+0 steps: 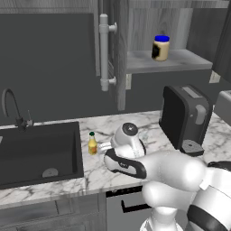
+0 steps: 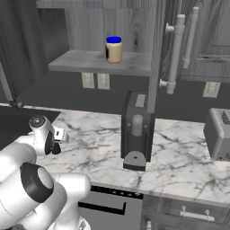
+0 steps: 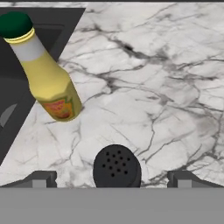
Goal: There are various items on the counter. Only move the condiments/shakers into the cabinet.
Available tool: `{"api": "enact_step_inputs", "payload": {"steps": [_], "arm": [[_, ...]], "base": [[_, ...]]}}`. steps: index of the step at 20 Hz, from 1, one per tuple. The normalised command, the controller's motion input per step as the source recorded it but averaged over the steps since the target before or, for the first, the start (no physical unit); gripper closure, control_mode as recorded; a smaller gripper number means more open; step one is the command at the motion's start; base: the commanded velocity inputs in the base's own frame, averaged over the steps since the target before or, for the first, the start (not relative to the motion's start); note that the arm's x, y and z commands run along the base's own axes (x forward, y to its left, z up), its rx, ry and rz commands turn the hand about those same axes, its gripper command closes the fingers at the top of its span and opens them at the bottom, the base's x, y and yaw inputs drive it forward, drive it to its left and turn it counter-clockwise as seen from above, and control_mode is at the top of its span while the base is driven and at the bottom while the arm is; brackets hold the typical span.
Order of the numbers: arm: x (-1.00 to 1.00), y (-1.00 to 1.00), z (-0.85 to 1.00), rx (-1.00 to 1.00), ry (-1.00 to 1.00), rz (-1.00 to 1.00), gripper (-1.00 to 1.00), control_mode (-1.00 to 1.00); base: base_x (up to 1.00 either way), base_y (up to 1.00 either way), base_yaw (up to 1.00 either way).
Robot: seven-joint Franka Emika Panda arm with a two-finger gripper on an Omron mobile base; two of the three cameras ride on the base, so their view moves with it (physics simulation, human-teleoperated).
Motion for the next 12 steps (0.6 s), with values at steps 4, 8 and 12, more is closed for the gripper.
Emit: {"api": "enact_step_inputs", "payload": {"steps": [4,8,12], "arm": [[0.03,0.02,-0.08,-0.01,0.0,0.0,-1.0,-1.0],[0.03,0.0,-0.09,-0.01,0.0,0.0,1.0,-1.0],[0.03,0.0,-0.01,0.0,0.0,0.0,1.0,-1.0]], "base": [[0.0,0.0,0.0],[0.0,0.0,0.0],[0.0,0.0,0.0]]}}
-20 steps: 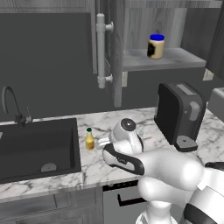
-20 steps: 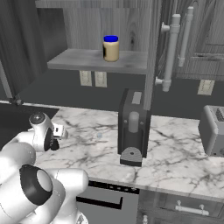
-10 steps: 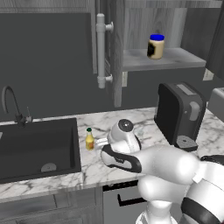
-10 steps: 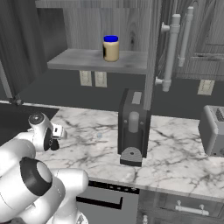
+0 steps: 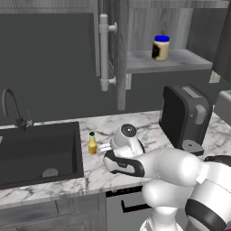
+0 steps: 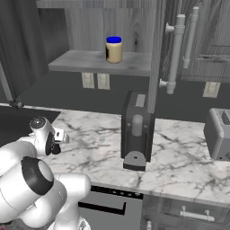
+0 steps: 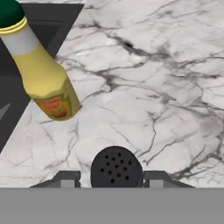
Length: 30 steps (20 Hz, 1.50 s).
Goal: There are various items on the counter. Only move the condiments/shakers into the cabinet.
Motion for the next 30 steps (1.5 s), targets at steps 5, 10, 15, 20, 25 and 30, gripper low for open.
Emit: {"api": "enact_step_inputs", "payload": {"steps": [5,10,15,20,25,30], "arm": [[0.0,0.0,0.0,0.0,0.0,0.0,1.0,-1.0],[-0.02,0.0,0.08,0.0,-0.04,0.0,1.0,-1.0],[-0.38,0.0,0.73,-0.02,-0.15,0.0,1.0,-1.0],[-0.64,-0.01,1.0,-0.05,-0.1,0.0,1.0,-1.0],[-0.82,-0.18,1.0,-0.04,-0.06,0.0,1.0,-1.0],[-0.65,-0.4,1.0,-0.03,-0.04,0.0,1.0,-1.0]], "base": [[0.0,0.0,0.0],[0.0,0.0,0.0],[0.0,0.0,0.0],[0.0,0.0,0.0],[0.0,0.0,0.0],[0.0,0.0,0.0]]}}
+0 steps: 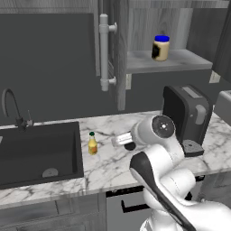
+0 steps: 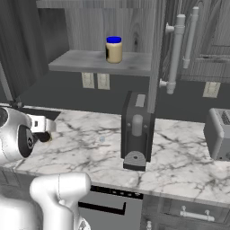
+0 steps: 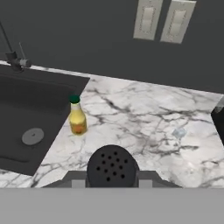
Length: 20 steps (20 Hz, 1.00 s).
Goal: There are various items on the counter. Only move the condiments/shakers into the cabinet.
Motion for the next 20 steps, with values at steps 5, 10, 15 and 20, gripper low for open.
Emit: {"api": "enact_step_inputs", "payload": {"steps": [5,10,15,20], "arm": [[-0.46,-0.46,1.0,0.0,-0.1,0.0,1.0,-1.0],[-0.25,-0.48,1.0,0.0,-0.11,0.0,1.0,-1.0],[-0.06,-0.39,0.98,0.05,-0.17,0.0,1.0,-1.0],[0.0,-0.31,0.71,0.1,-0.23,0.0,1.0,-1.0]], "base": [[0.0,0.0,0.0],[0.0,0.0,0.0],[0.0,0.0,0.0],[0.0,0.0,0.0]]}}
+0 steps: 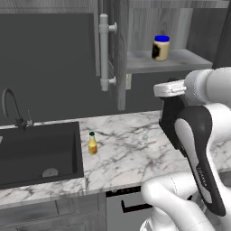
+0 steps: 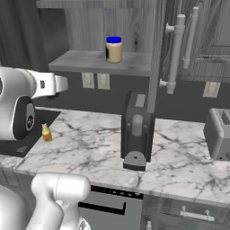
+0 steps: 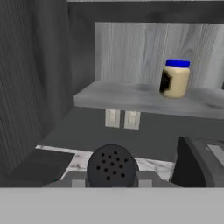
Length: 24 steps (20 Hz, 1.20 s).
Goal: There are various items on the counter. Only move the condiments/shakers into the cabinet.
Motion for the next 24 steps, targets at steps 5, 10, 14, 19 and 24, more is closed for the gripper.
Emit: {"api": "enact_step_inputs", "payload": {"steps": [5,10,14,19,24], "arm": [[0.02,-0.08,0.54,0.02,-0.11,-0.01,1.0,-1.0],[0.22,0.0,0.39,0.0,0.0,-0.06,1.0,-1.0],[0.41,-0.05,0.25,0.04,0.06,-0.07,1.0,-1.0],[0.51,-0.05,0.03,0.01,0.09,-0.05,1.0,-1.0],[0.39,-0.06,0.0,0.02,0.04,-0.01,1.0,-1.0]], "base": [[0.0,0.0,0.0],[0.0,0.0,0.0],[0.0,0.0,0.0],[0.0,0.0,0.0],[0.0,0.0,0.0]]}}
